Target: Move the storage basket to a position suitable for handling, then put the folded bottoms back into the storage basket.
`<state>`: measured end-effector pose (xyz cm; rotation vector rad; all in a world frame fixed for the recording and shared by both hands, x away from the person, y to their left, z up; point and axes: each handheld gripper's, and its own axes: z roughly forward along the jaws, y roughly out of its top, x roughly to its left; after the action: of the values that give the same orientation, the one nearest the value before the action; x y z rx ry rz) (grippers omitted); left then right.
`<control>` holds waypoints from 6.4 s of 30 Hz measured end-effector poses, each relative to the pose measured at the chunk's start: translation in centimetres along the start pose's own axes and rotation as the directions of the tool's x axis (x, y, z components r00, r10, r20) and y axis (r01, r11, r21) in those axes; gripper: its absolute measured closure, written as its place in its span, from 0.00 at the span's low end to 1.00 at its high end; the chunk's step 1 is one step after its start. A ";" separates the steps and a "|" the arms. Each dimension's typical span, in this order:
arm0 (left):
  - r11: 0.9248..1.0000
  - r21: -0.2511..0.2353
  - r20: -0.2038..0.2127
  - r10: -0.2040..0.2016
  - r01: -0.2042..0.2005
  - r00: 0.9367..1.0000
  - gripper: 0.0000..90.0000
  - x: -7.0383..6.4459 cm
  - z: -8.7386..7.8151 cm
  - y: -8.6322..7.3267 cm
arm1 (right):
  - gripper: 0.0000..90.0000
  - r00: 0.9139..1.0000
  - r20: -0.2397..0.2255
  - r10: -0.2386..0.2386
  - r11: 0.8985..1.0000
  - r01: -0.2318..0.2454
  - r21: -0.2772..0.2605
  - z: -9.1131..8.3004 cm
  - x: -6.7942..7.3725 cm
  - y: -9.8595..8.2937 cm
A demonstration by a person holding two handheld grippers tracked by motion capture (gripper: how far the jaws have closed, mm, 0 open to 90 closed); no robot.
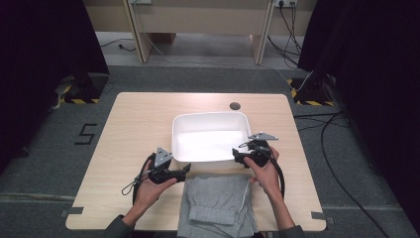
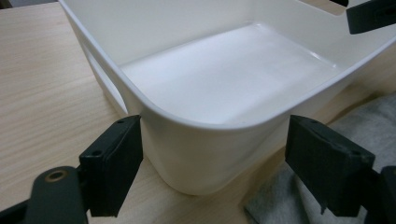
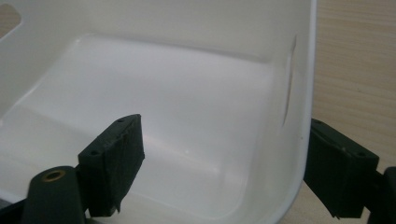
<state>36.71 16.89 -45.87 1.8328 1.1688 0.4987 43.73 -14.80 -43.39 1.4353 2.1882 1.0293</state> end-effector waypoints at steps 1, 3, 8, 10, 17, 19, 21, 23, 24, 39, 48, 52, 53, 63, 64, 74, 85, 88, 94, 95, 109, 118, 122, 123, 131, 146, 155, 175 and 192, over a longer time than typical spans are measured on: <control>1.000 0.000 -0.001 -0.006 0.006 1.000 0.21 0.1 0.2 0.1 | 0.22 1.000 -0.016 0.012 1.000 -0.012 0.005 0.2 -0.1 0.1; 1.000 -0.002 -0.005 -0.016 0.016 1.000 0.22 0.3 0.5 0.3 | 0.29 1.000 0.000 0.008 1.000 -0.008 0.000 0.5 -0.3 0.1; 1.000 0.002 -0.016 -0.019 0.019 1.000 0.21 0.4 0.9 0.6 | 0.29 0.999 0.027 -0.023 1.000 0.023 0.004 1.1 -0.3 0.3; 1.000 0.003 -0.021 -0.023 0.023 1.000 0.21 0.3 1.0 0.6 | 0.29 0.999 0.023 -0.026 1.000 0.025 0.005 1.2 -0.4 0.4; 1.000 0.010 -0.029 -0.024 0.025 0.999 0.23 -0.1 1.0 0.7 | 0.30 0.999 0.013 -0.040 0.999 0.040 0.002 1.9 -1.1 1.1; 0.999 0.014 -0.031 -0.036 0.036 0.999 0.23 -0.1 1.2 0.9 | 0.30 0.999 0.015 -0.049 0.999 0.048 0.010 2.2 -1.3 1.4; 0.999 0.016 -0.034 -0.044 0.044 0.998 0.23 0.1 1.3 1.1 | 0.30 0.999 0.016 -0.046 0.999 0.046 0.020 2.3 -1.3 1.6; 0.999 0.016 -0.032 -0.049 0.049 0.998 0.23 0.3 1.5 1.3 | 0.30 0.999 0.020 -0.045 0.999 0.044 0.021 2.4 -1.3 1.7; 0.999 0.016 -0.030 -0.051 0.051 0.998 0.23 0.4 1.5 1.4 | 0.30 0.999 0.023 -0.042 0.999 0.042 0.020 2.4 -1.2 1.7; 0.997 0.022 0.033 -0.080 0.079 0.996 0.22 0.8 0.7 1.2 | 0.26 1.000 0.029 0.004 0.998 -0.002 -0.066 1.0 -1.7 1.2; 0.998 0.034 0.070 -0.063 0.061 0.996 0.19 0.6 -2.1 -0.2 | 0.22 0.999 -0.027 -0.045 0.982 0.039 -0.186 -3.7 -1.7 0.0; 0.997 0.039 0.069 -0.065 0.062 0.995 0.19 0.8 -3.0 -0.9 | 0.21 0.997 -0.049 -0.051 0.977 0.040 -0.211 -4.9 -1.9 -1.2; 0.997 0.040 0.070 -0.065 0.062 0.995 0.19 0.9 -3.2 -1.1 | 0.21 0.998 -0.053 -0.045 0.977 0.032 -0.211 -5.1 -1.8 -1.7; 0.996 0.064 0.084 -0.068 0.062 0.994 0.19 0.7 -4.2 -2.9 | 0.21 0.997 -0.075 -0.021 0.978 0.005 -0.209 -7.2 -2.5 -5.6; 0.996 0.067 0.085 -0.065 0.059 0.994 0.19 0.7 -4.3 -3.1 | 0.21 0.997 -0.073 -0.017 0.979 0.002 -0.203 -7.2 -2.7 -6.0; 0.996 0.070 0.104 -0.055 0.048 0.993 0.20 0.4 -6.0 -5.0 | 0.22 0.996 -0.089 -0.012 0.985 -0.003 -0.175 -6.9 -2.8 -8.0; 0.994 0.096 0.100 -0.066 0.057 0.993 0.20 0.6 -7.0 -6.6 | 0.24 0.994 -0.108 0.008 0.990 -0.024 -0.139 -6.7 -2.7 -9.3; 0.994 0.111 0.060 -0.018 0.011 0.998 0.20 0.5 -7.2 -6.8 | 0.24 0.994 -0.109 0.009 0.990 -0.024 -0.135 -6.7 -2.7 -9.7; 0.992 0.126 0.068 -0.013 0.004 0.998 0.20 0.4 -7.8 -7.4 | 0.25 0.994 -0.111 0.014 0.992 -0.028 -0.125 -6.8 -2.4 -10.3; 0.992 0.127 0.075 -0.021 0.011 0.997 0.20 0.3 -7.9 -7.5 | 0.25 0.993 -0.115 0.011 0.991 -0.025 -0.128 -6.8 -2.5 -10.3; 0.990 0.140 0.074 -0.010 0.000 0.997 0.19 -1.4 -9.1 -9.1 | 0.26 0.989 -0.149 -0.004 0.991 -0.017 -0.136 -7.3 -1.6 -10.6; 0.987 0.157 0.109 -0.006 -0.012 0.994 0.19 -2.8 -9.3 -10.0 | 0.26 0.986 -0.163 -0.018 0.991 -0.004 -0.133 -7.3 -1.0 -10.8; 0.987 0.162 0.124 -0.007 -0.014 0.992 0.19 -3.3 -9.3 -10.2 | 0.26 0.986 -0.165 -0.008 0.992 -0.013 -0.128 -7.4 -1.0 -10.9; 0.986 0.166 0.129 -0.006 -0.016 0.992 0.19 -3.4 -9.3 -10.3 | 0.26 0.986 -0.165 -0.008 0.992 -0.013 -0.127 -7.3 -1.0 -11.0; 0.986 0.163 0.180 0.001 -0.031 0.984 0.17 -4.8 -8.9 -10.3 | 0.25 0.984 -0.178 -0.028 0.992 0.006 -0.122 -7.2 -0.7 -11.0; 0.982 0.169 0.325 0.024 -0.084 0.945 0.16 -8.7 -7.0 -9.4 | 0.25 0.981 -0.193 -0.018 0.994 -0.003 -0.107 -6.9 -0.6 -10.9; 0.981 0.159 0.317 0.053 -0.107 0.947 0.17 -9.7 -5.7 -8.9 | 0.25 0.979 -0.204 -0.024 0.995 0.003 -0.099 -6.6 -0.5 -11.0; 0.983 0.114 0.315 0.103 -0.145 0.943 0.78 -8.9 -4.3 -8.0 | 0.26 0.977 -0.212 -0.013 0.995 -0.010 -0.104 -6.7 -0.5 -11.0; 0.985 0.117 0.265 0.090 -0.125 0.960 0.81 -5.8 -6.1 -8.6 | 0.25 0.964 -0.262 -0.044 0.998 0.028 -0.063 -6.5 0.9 -10.8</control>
<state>25.12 16.12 -49.16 2.0157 0.9465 0.2352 32.26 -19.04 -46.58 1.2908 2.3319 1.3272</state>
